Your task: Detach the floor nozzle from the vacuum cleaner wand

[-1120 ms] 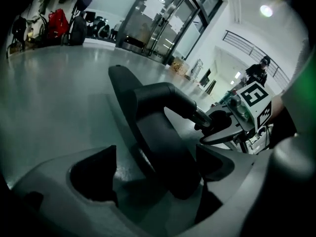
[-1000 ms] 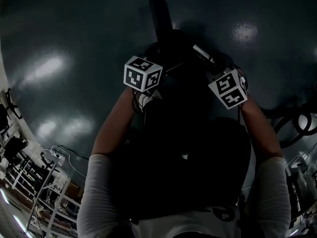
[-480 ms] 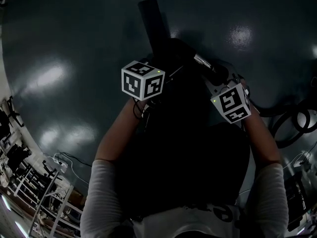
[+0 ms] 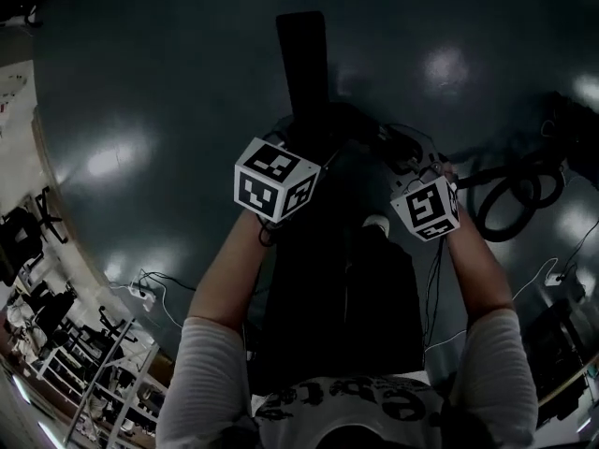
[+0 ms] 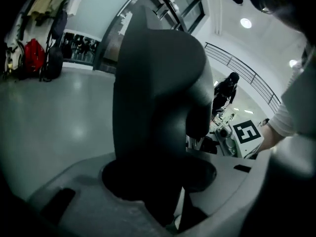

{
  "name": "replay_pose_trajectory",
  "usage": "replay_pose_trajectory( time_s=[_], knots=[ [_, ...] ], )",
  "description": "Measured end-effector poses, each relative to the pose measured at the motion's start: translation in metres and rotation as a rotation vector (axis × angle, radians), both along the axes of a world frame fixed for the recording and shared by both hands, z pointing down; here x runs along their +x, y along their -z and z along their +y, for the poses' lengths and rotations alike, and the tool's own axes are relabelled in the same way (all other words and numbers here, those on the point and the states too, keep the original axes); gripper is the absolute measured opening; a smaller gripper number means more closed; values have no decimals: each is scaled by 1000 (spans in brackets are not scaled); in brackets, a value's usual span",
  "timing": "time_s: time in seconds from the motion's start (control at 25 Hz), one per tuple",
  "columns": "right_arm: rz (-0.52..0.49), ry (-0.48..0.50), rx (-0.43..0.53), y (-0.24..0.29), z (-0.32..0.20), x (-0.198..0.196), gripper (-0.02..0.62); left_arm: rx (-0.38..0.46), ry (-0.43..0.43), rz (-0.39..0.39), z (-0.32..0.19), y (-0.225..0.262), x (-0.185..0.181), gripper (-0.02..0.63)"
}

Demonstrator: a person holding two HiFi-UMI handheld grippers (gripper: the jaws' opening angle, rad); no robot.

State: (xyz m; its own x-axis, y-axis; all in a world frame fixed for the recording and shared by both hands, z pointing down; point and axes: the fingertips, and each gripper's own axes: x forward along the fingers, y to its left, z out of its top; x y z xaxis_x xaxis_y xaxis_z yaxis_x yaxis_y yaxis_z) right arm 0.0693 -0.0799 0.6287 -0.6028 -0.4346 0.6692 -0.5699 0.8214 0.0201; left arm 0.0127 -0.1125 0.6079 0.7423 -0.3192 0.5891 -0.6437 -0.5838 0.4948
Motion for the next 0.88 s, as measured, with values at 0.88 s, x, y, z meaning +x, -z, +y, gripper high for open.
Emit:
replay_pose_trajectory(
  time_s=[0.88],
  knots=[
    [-65,-29,227,527,150,84,167,607,-115,-90,169,584,114,149]
  ],
)
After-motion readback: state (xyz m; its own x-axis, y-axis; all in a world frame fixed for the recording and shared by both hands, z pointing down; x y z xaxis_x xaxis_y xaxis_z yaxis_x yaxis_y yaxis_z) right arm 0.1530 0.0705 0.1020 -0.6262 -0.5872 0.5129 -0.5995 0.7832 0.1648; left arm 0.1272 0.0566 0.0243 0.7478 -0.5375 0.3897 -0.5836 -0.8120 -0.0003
